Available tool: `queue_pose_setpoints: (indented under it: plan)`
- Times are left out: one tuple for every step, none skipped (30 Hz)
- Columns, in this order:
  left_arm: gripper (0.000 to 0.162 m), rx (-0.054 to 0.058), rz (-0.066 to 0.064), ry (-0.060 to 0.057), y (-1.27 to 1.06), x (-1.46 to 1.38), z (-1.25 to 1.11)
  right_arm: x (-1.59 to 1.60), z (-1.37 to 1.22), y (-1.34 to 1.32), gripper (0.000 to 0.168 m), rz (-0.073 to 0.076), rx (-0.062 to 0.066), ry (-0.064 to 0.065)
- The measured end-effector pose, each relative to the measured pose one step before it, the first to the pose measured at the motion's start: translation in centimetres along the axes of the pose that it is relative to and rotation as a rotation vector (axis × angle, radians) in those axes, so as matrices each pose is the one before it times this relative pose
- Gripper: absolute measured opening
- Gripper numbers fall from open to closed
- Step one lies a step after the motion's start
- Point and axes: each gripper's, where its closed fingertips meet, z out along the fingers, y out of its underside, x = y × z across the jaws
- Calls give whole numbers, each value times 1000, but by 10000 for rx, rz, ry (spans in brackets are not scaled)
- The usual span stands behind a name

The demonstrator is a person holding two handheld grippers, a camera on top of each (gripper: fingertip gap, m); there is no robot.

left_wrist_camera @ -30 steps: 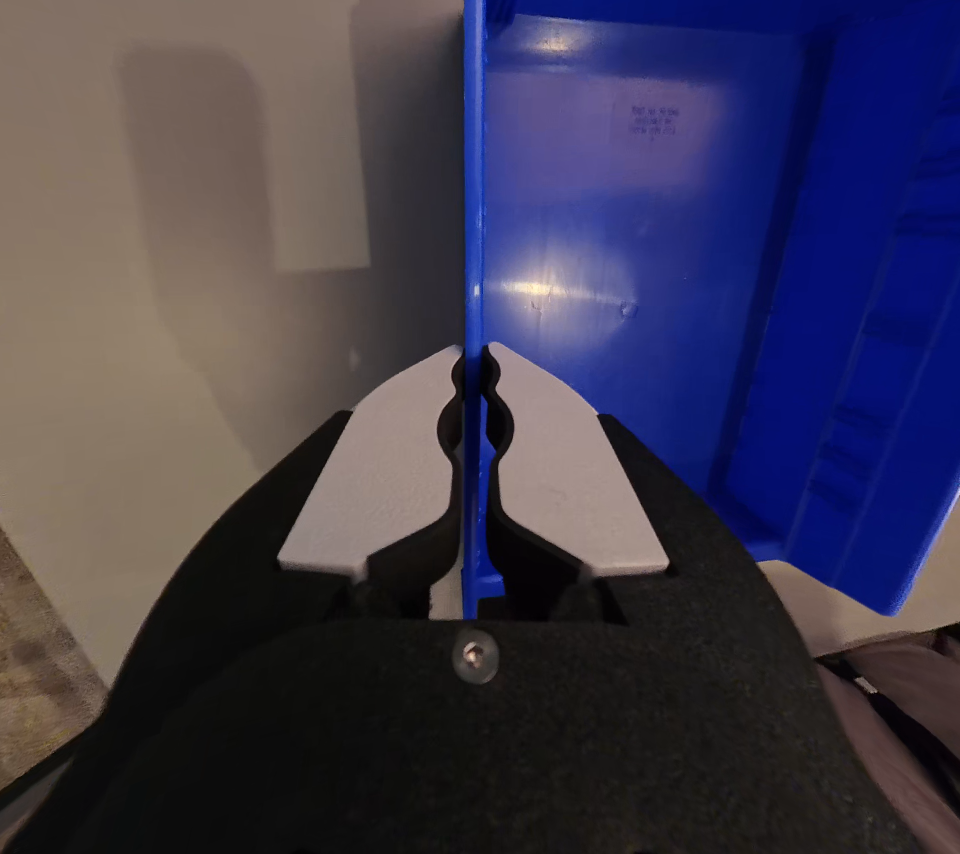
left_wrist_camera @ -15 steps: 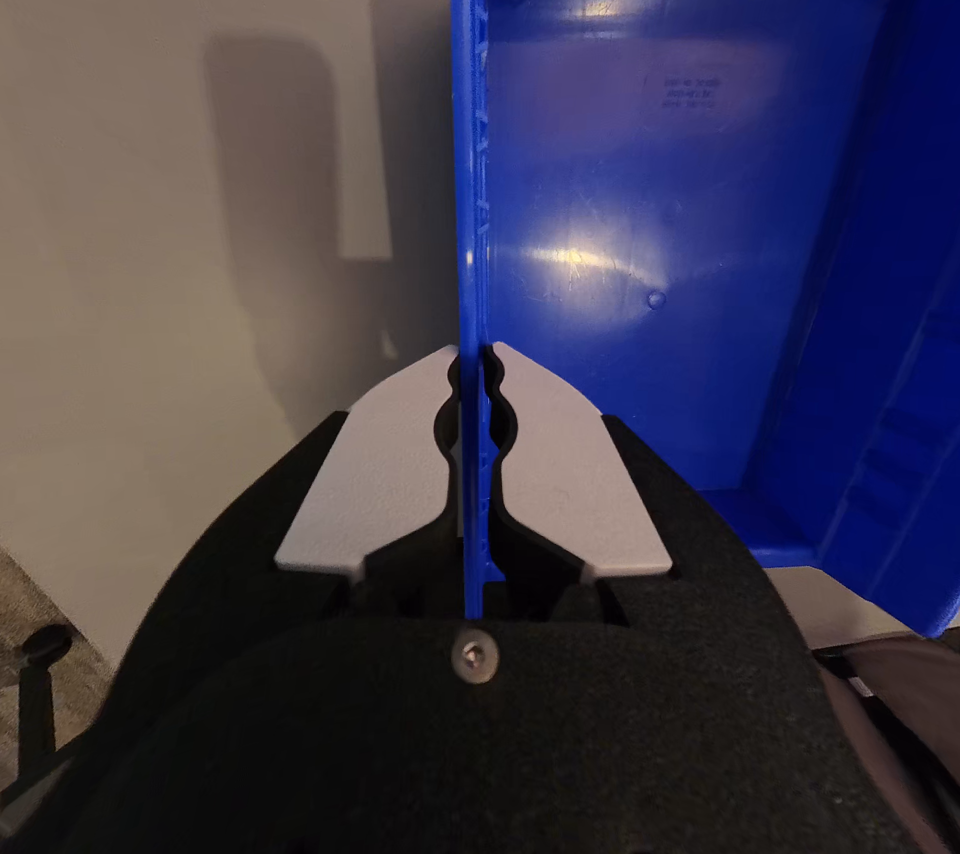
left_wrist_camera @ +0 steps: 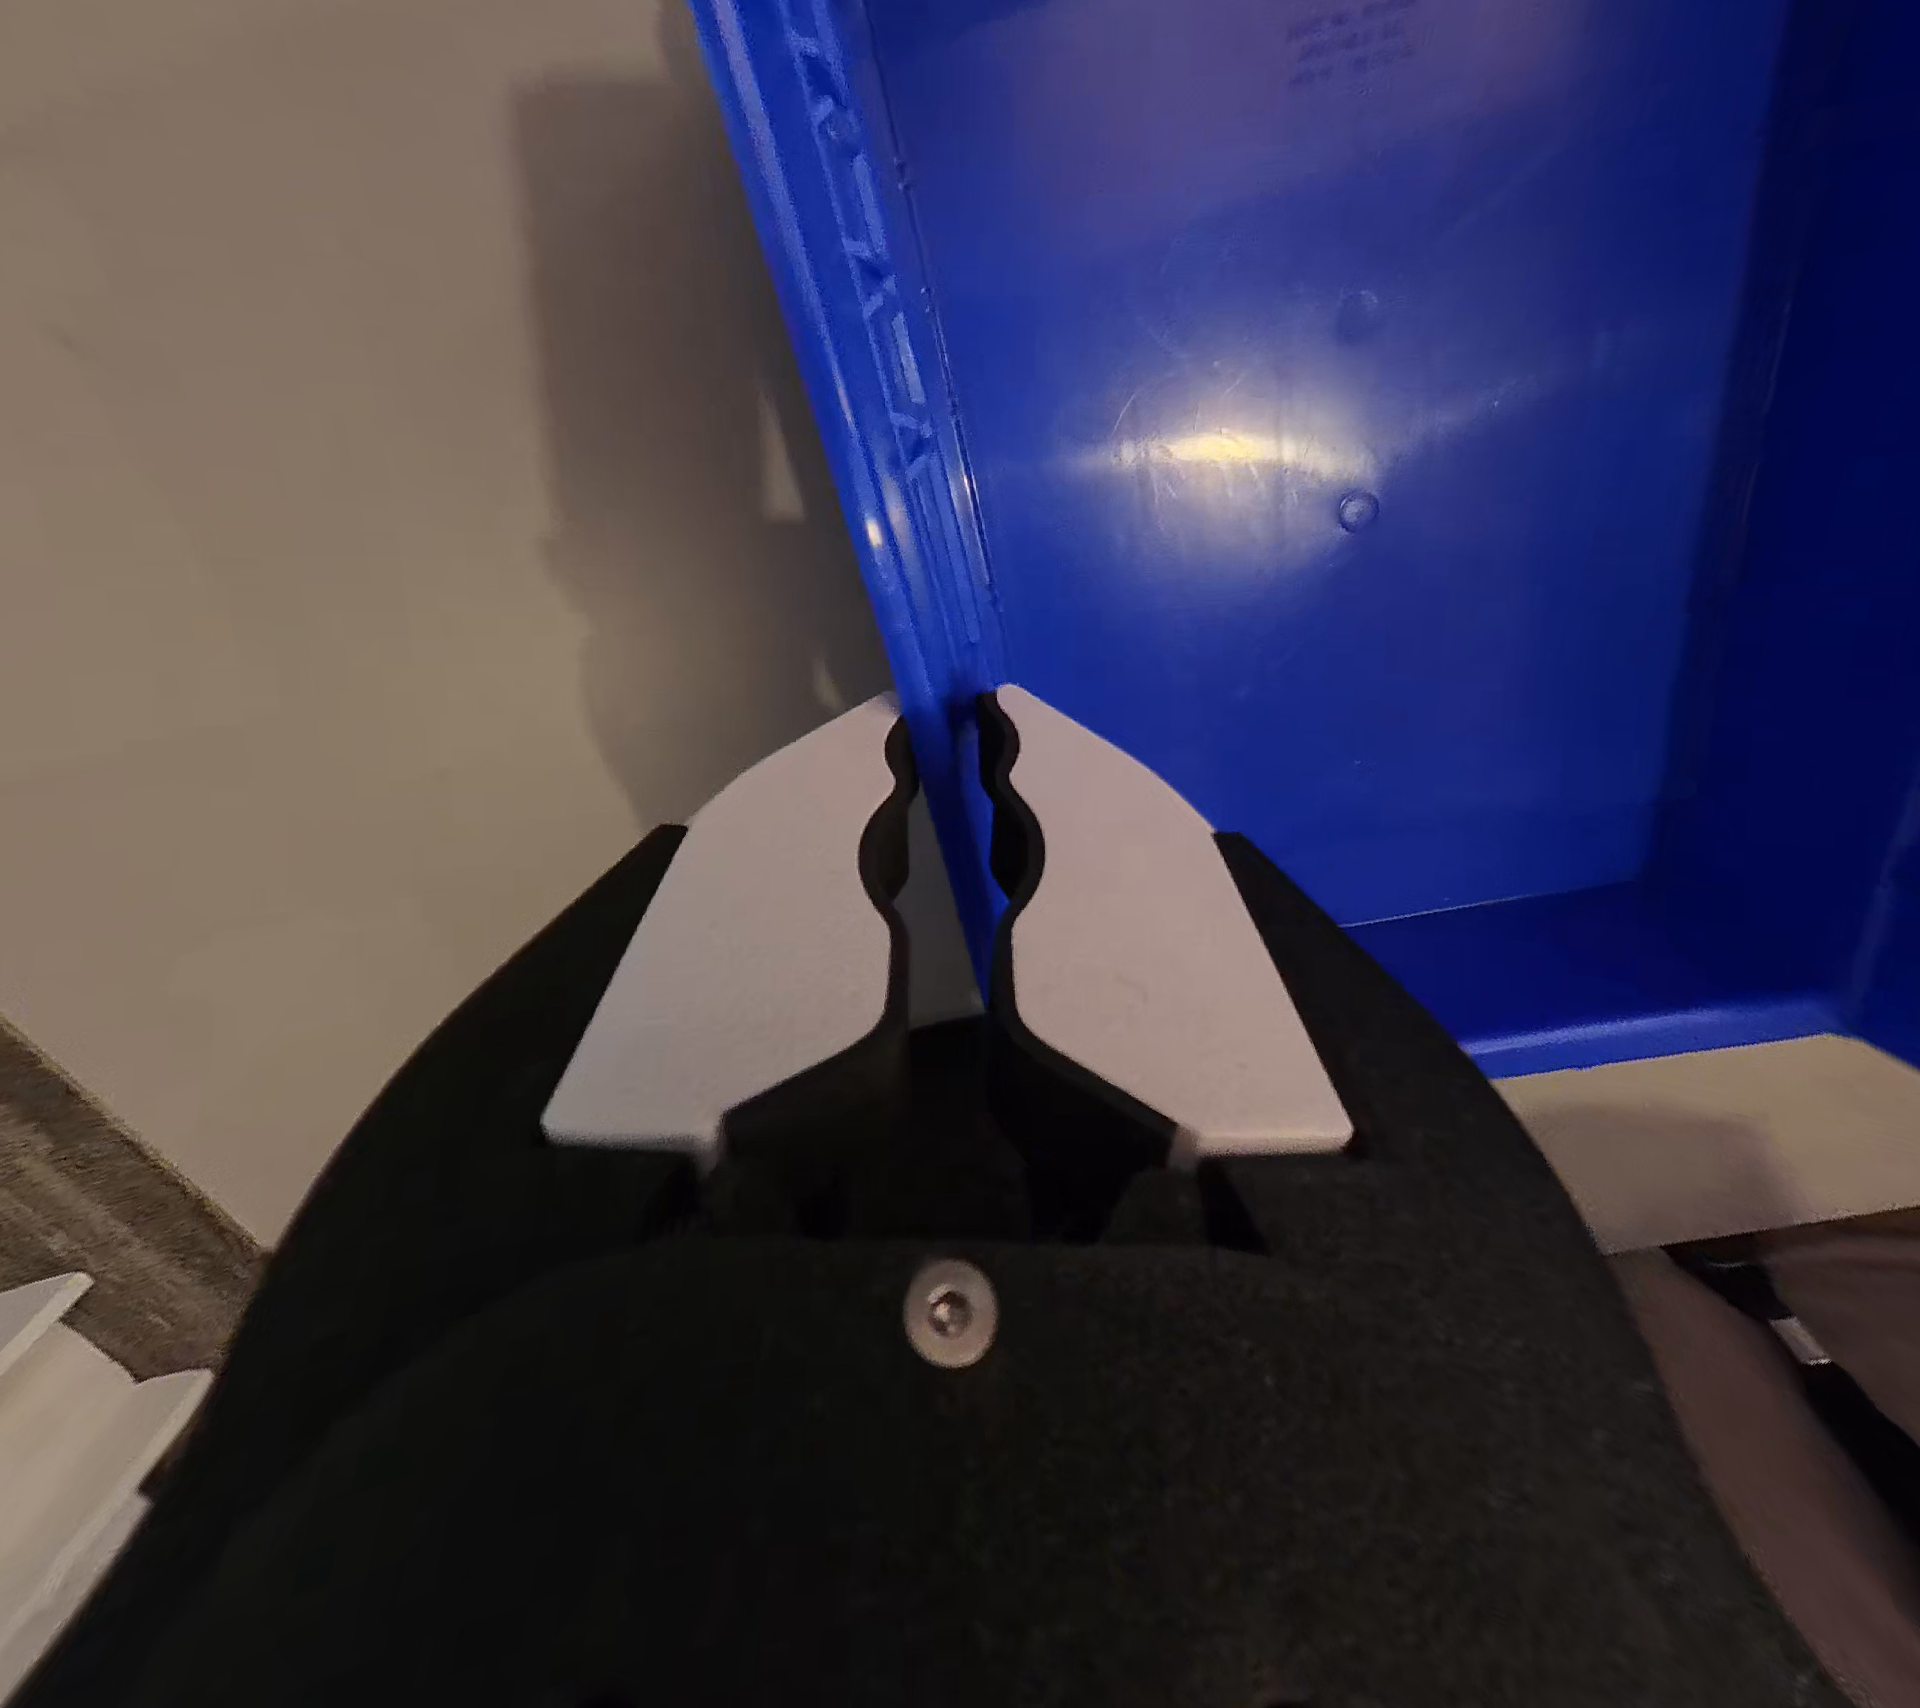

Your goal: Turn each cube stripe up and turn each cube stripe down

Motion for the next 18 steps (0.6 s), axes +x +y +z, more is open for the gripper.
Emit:
queue_pose_setpoints:
  plan:
    - [10, 61, 89, 57, -286, 79, 37, 97, -9, -501, 15, 18, 173, -5]
    - [10, 178, 10, 36, -501, -4, 72, 274, -26, -627, 15, 57, 216, 67]
    - [10, 220, -78, -23, -633, -156, 110, 403, -15, -704, 14, 40, 259, 130]
    - [11, 247, -107, 66, -727, -42, 136, 315, -10, -584, 14, 49, 191, 58]
    - [11, 285, -53, -8, -737, -79, 192, 297, -3, -451, 14, 52, 152, 45]
    - [11, 137, -69, -8, -423, -13, 349, 228, 13, -277, 14, 7, 94, 2]
    - [11, -132, -38, 7, 12, 122, 375, 80, -13, -79, 14, -64, 29, -58]
    - [10, -41, 89, -203, 14, -93, 54, -12, 2, 0, 15, -60, 15, -77]
    - [11, -35, 106, -97, 108, 82, -31, -7, -9, 17, 16, -36, 9, -39]
    - [12, -69, 84, -100, 160, 4, -25, 57, -4, 8, 16, -15, 11, 36]
    - [12, -41, -4, 6, 131, 74, -30, 51, 6, 2, 16, 32, 23, 18]
    - [14, -28, -17, 97, 94, 143, -44, 78, 8, -26, 16, 34, 33, 10]
    - [15, -16, -6, 116, 79, 119, -33, 104, 8, -94, 15, 5, 70, 28]
    - [15, -28, -9, 132, 74, 105, -36, 94, 9, -73, 15, 20, 50, 0]
    - [17, -9, -4, 175, 47, 199, -35, 71, -10, -14, 16, 72, -6, -47]
    - [20, -13, -5, 192, 42, 251, -47, 49, -6, -21, 16, 136, -14, -78]
    - [25, -10, -21, 214, 52, 316, -49, 43, 50, -61, 18, 177, -40, -109]
    - [29, -23, 2, 198, 51, 314, -42, 334, 44, 32, 19, 320, -143, 50]
